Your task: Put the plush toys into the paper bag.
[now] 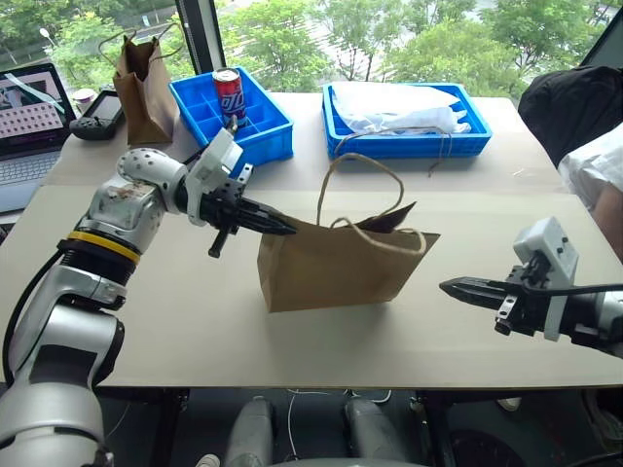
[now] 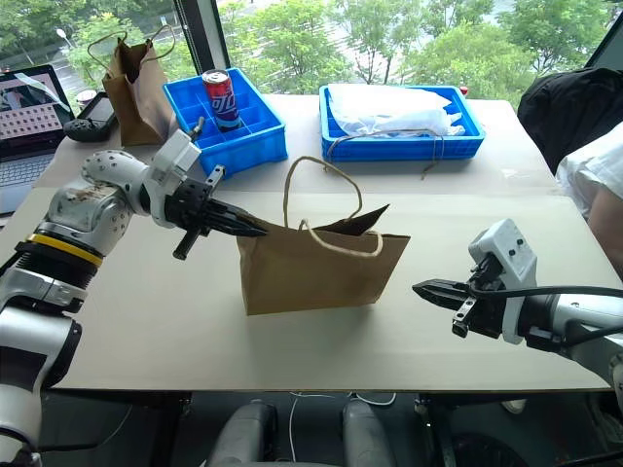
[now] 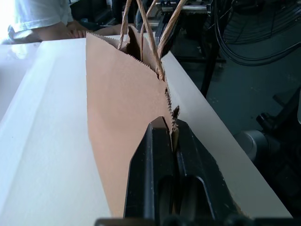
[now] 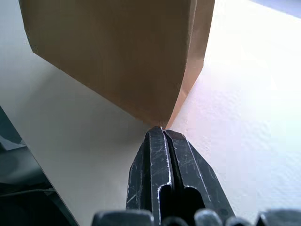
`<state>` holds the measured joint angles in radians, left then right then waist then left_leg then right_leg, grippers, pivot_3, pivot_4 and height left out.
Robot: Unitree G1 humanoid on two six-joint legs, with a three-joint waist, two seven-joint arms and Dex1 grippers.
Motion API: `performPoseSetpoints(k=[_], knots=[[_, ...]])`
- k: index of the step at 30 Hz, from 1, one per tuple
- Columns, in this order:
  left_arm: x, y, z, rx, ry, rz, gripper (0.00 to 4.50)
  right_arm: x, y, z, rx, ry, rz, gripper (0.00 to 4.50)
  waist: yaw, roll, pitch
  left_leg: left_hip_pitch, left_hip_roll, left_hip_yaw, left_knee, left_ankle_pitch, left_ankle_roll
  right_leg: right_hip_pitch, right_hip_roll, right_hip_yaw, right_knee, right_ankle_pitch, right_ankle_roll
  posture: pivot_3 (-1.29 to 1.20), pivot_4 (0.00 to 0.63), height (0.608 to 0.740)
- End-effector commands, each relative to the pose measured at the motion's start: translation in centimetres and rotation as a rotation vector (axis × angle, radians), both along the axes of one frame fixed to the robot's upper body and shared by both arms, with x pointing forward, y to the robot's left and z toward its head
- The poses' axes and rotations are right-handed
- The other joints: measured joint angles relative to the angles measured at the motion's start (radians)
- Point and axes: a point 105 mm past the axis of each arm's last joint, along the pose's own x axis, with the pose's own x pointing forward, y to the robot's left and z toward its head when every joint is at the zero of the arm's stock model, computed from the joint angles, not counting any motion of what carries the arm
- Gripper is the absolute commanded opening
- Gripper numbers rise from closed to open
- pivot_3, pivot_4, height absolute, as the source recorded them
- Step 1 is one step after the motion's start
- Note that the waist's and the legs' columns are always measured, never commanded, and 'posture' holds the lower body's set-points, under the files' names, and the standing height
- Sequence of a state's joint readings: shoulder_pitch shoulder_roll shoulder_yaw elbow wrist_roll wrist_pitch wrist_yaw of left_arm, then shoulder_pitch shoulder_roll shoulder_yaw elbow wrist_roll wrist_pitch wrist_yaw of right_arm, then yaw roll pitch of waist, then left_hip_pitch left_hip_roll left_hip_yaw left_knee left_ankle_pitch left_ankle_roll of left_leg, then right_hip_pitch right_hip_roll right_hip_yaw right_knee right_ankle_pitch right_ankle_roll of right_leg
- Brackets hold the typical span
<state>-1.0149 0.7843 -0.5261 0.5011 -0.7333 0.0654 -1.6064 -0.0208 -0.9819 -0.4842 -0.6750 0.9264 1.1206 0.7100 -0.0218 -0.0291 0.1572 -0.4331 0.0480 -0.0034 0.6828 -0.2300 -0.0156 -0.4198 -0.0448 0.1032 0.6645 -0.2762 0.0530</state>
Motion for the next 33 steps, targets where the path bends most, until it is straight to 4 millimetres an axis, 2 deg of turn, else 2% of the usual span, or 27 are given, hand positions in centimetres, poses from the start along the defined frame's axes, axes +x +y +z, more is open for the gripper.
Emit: performPoseSetpoints(k=[1, 6, 9, 19, 20, 25, 28, 31, 33], knots=[[0.2, 0.0, -0.1, 0.038, -0.064, -0.028, 0.04, 0.5, -0.1, 1.0, -0.006, -0.059, -0.006, 0.0, 0.003, 0.0, 0.0, 0.0, 0.0, 0.0, 0.0, 0.0, 0.0, 0.0, 0.0, 0.0, 0.0, 0.0, 0.0, 0.0, 0.15, 0.715], [1.1, 1.1, -1.3, 0.092, -0.033, 0.031, 0.04, 1.0, -0.1, 1.4, -0.01, -0.067, 0.002, 0.0, 0.007, 0.0, 0.0, -0.001, 0.0, 0.0, 0.0, 0.0, 0.0, 0.0, 0.0, 0.0, 0.0, 0.0, 0.0, 0.0, 0.15, 0.715], [1.6, 1.9, -1.0, 0.083, -0.015, 0.079, 0.77, 1.2, -0.1, 1.3, -0.014, -0.061, 0.009, 0.0, 0.004, 0.0, 0.0, -0.001, 0.0, 0.0, 0.0, 0.0, 0.0, -0.001, 0.0, 0.0, 0.0, 0.0, 0.0, 0.0, 0.15, 0.715], [1.9, 3.2, 1.5, 0.013, -0.112, 0.127, 4.32, 1.7, 0.1, 1.0, -0.022, -0.033, 0.055, 0.0, 0.006, 0.0, 0.0, -0.002, 0.0, 0.0, 0.0, 0.0, 0.0, -0.002, 0.0, 0.0, 0.0, 0.0, 0.0, 0.0, 0.15, 0.715], [1.6, 3.4, 1.7, 0.014, -0.102, 0.128, 4.44, 1.7, 0.1, 0.9, -0.024, -0.028, 0.063, 0.0, 0.006, 0.0, 0.0, -0.002, 0.0, 0.0, 0.0, 0.0, 0.0, -0.002, 0.0, 0.0, 0.0, 0.0, 0.0, 0.0, 0.15, 0.715], [0.5, 6.1, 2.9, -0.011, -0.045, 0.208, 4.44, 1.9, -1.3, 0.6, -0.089, -0.026, 0.055, 0.0, -0.001, 0.0, 0.0, -0.002, 0.0, 0.0, 0.0, 0.0, 0.0, -0.002, 0.0, 0.0, 0.001, 0.0, 0.0, 0.0, 0.15, 0.715], [0.5, 8.8, 3.1, -0.007, -0.046, 0.32, 4.44, 1.8, -2.6, -0.2, -0.155, 0.001, 0.04, 0.0, 0.0, 0.0, 0.0, -0.001, 0.001, 0.0, 0.0, 0.0, 0.0, -0.002, 0.0, 0.0, 0.001, 0.0, 0.0, 0.0, 0.15, 0.715], [0.5, 11.2, 3.6, -0.076, 0.021, 0.456, 4.44, 2.1, -3.1, 0.4, -0.142, -0.032, 0.033, 0.0, 0.001, 0.0, 0.0, -0.001, 0.001, 0.0, 0.001, 0.0, 0.0, -0.002, 0.0, 0.0, 0.001, 0.0, 0.0, 0.0, 0.15, 0.715], [0.7, 12.5, 3.3, -0.139, 0.076, 0.579, 4.44, 2.3, -2.9, 0.7, -0.113, -0.072, 0.03, 0.0, 0.001, 0.0, 0.0, -0.001, 0.001, 0.0, 0.001, 0.0, 0.0, -0.002, 0.0, 0.0, 0.001, 0.0, 0.0, 0.0, 0.15, 0.715]])
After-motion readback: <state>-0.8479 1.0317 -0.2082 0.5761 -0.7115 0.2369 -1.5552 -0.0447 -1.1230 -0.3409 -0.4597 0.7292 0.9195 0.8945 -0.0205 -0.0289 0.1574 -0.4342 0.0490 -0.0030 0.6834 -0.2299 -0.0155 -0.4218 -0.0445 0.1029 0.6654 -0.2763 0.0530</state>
